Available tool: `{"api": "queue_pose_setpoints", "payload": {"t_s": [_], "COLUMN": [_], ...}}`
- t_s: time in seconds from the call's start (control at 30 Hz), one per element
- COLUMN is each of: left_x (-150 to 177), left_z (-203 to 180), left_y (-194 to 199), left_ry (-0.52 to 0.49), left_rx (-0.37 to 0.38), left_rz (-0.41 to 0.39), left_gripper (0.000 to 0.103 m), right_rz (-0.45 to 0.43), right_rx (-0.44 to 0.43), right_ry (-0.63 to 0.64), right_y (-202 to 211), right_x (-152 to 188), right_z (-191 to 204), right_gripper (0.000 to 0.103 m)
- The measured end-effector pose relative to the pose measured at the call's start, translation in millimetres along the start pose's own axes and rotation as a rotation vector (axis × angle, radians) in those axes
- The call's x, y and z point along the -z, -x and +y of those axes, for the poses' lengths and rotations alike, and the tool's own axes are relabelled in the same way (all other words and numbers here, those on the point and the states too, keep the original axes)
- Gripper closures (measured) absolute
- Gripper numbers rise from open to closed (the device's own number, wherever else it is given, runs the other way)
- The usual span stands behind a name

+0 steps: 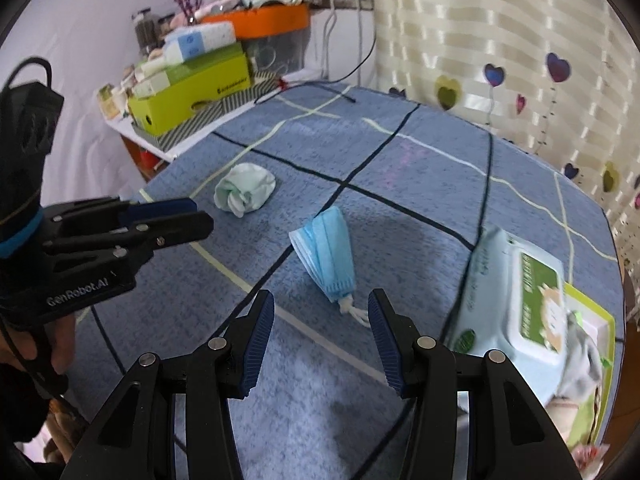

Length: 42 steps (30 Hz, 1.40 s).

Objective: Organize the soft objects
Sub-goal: 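Withdraw both open tools from the box toward the blue mask and white sock, then grasp the blue face mask with right tool while left tool grasps the white sock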

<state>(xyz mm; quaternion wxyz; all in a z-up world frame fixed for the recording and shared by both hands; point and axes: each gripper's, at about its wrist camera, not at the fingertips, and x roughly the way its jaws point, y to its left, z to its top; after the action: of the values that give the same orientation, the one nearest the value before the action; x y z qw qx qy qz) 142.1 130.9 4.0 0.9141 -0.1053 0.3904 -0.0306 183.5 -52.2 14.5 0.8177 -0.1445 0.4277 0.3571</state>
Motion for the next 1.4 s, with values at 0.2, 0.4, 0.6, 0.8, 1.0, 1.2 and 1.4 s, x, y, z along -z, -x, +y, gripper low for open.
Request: {"api": "queue_pose_setpoints", "payload": {"t_s": [0.2, 0.4, 0.6, 0.8, 1.0, 1.2, 1.4], "left_x": [-13.5, -24.7, -31.7, -35.0, -37.4, -37.1, -40.7], "left_z": [25.8, 41.0, 47.4, 49.0, 46.5, 40.0, 35.1], "left_y": [-13.4, -31.2, -49.6, -69.0, -96.2, -99.2, -76.4], "left_ry": [-0.020, -0.072, -0.104, -0.125, -0.103, -0.102, -0.070], "left_rx": [-0.049, -0.071, -0.090, -0.085, -0.078, -0.115, -0.124], "left_rz": [0.009, 0.033, 0.057, 0.097, 0.161, 0.159, 0.123], "left_gripper": [0.076, 0.065, 0.059, 0.049, 0.049, 0.062, 0.071], "right_rz": [0.069, 0.138, 0.189, 0.212, 0.196, 0.152, 0.091], "right_rx": [0.003, 0.004, 0.013, 0.015, 0.028, 0.037, 0.035], "right_ry": [0.001, 0.009, 0.015, -0.002, -0.004, -0.014, -0.033], "right_y": [-32.1, -62.5, -88.1, -99.9, -99.2, -83.2, -57.1], "right_x": [-17.9, -29.9, -36.1, -36.5, -37.0, -38.3, -37.2], "right_z": [-1.7, -6.7, -6.9, -8.2, -9.9, -13.5, -14.6], "right_gripper": [0.055, 0.055, 0.055, 0.055, 0.086, 0.090, 0.090]}}
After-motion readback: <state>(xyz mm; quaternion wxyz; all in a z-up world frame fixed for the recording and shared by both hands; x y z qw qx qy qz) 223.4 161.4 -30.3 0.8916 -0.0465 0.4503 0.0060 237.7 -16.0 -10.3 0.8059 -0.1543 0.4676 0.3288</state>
